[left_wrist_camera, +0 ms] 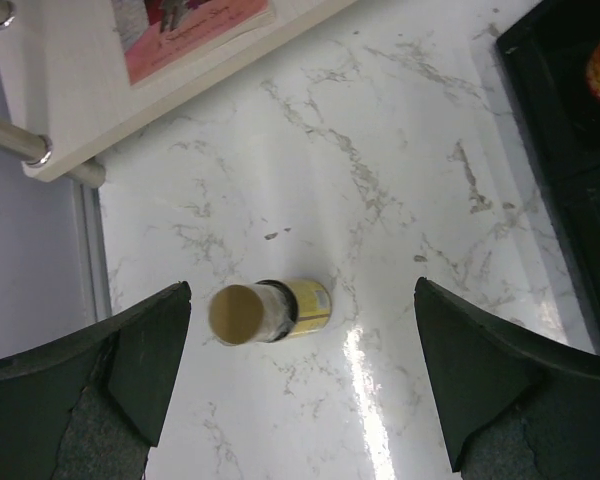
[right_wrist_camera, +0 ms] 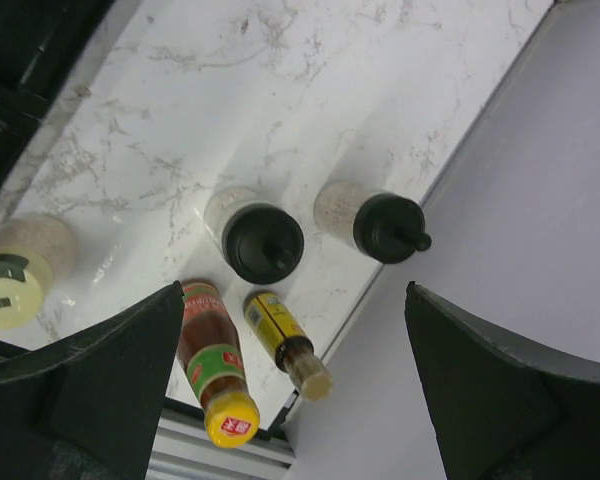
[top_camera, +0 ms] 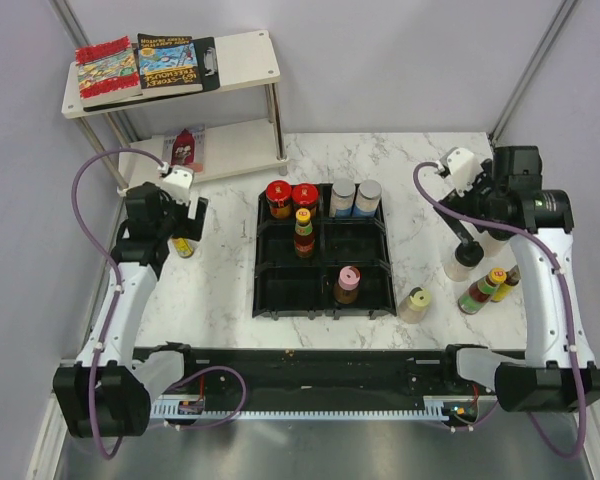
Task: Organize the condiment bottles
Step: Pick up the bottle from the center of the board.
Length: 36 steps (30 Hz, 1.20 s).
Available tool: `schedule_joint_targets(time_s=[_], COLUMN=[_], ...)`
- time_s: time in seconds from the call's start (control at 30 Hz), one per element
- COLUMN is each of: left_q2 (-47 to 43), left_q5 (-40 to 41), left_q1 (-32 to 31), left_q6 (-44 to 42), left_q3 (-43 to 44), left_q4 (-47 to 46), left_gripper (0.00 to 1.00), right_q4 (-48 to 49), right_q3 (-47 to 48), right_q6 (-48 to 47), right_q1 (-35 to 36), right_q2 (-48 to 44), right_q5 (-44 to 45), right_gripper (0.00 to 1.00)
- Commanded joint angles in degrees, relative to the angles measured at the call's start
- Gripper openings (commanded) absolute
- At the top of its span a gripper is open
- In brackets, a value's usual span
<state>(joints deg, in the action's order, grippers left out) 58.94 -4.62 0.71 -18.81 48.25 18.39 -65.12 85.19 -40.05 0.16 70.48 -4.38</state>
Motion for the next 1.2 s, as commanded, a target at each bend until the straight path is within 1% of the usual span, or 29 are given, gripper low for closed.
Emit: schedule_joint_targets(time_s=[0.0,0.17,0.3,0.4,0.5,0.6,0.73,0.83,0.9,0.97,1.07,1.13,1.17], left_q2=[3.7,8.9,11.5,13.4,15.2,16.4,18.1,19.2,19.5,19.5,19.4,19.5,19.5], left_q5=[2.8,0.6,-2.2,-2.3,-3.0,-5.1,-6.0,-6.4,-6.5,-6.8,-7.3,-7.8,-8.3], left_q1=[3.6,8.2,9.3,9.3,9.5,9.5,9.4,9.5,9.5,9.4,9.5,9.5,9.5], left_q6=[-2.5,-2.5,-3.3,-3.5,-3.6,-3.9,-3.6,-3.4,-3.3,-3.3,-3.1,-3.3,-3.3], left_q3=[4.6,5.8,4.8,3.7,2.6,1.4,0.9,0.6,0.2,-0.1,-0.3,-0.3,-0.3], left_q4=[0.7,1.8,1.2,0.0,-1.7,-2.9,-3.8,-4.2,-4.8,-5.1,-5.5,-5.4,-5.3], left_gripper=[1.00,0.99,0.98,0.97,0.93,0.87,0.75,0.68,0.67,0.63,0.52,0.37,0.22], right_q4=[-2.6,-4.0,-4.8,-5.2,-5.7,-6.1,-6.9,-7.4,-7.5,-7.7,-7.9,-8.0,-8.0], right_q3=[-2.7,-4.6,-5.2,-5.6,-6.2,-6.4,-6.3,-6.1,-6.0,-5.8,-5.6,-5.5,-5.3], right_q6=[-5.9,-8.5,-9.6,-10.0,-10.8,-11.6,-12.2,-12.2,-12.3,-12.3,-12.2,-12.3,-12.4], right_q1=[-4.4,-9.6,-11.7,-12.7,-13.8,-15.1,-16.3,-16.6,-16.8,-17.0,-17.0,-17.1,-17.3], right_q2=[-4.2,-6.5,-7.2,-7.5,-8.1,-8.4,-8.8,-9.1,-9.3,-9.3,-9.3,-9.4,-9.4], right_q5=[-1.8,-3.5,-4.8,-4.9,-5.0,-5.0,-5.3,-5.4,-5.4,-5.5,-5.5,-5.3,-5.1], right_gripper=[0.98,0.98,0.98,0.98,0.98,0.98,0.98,0.98,0.98,0.98,0.98,0.98,0.98])
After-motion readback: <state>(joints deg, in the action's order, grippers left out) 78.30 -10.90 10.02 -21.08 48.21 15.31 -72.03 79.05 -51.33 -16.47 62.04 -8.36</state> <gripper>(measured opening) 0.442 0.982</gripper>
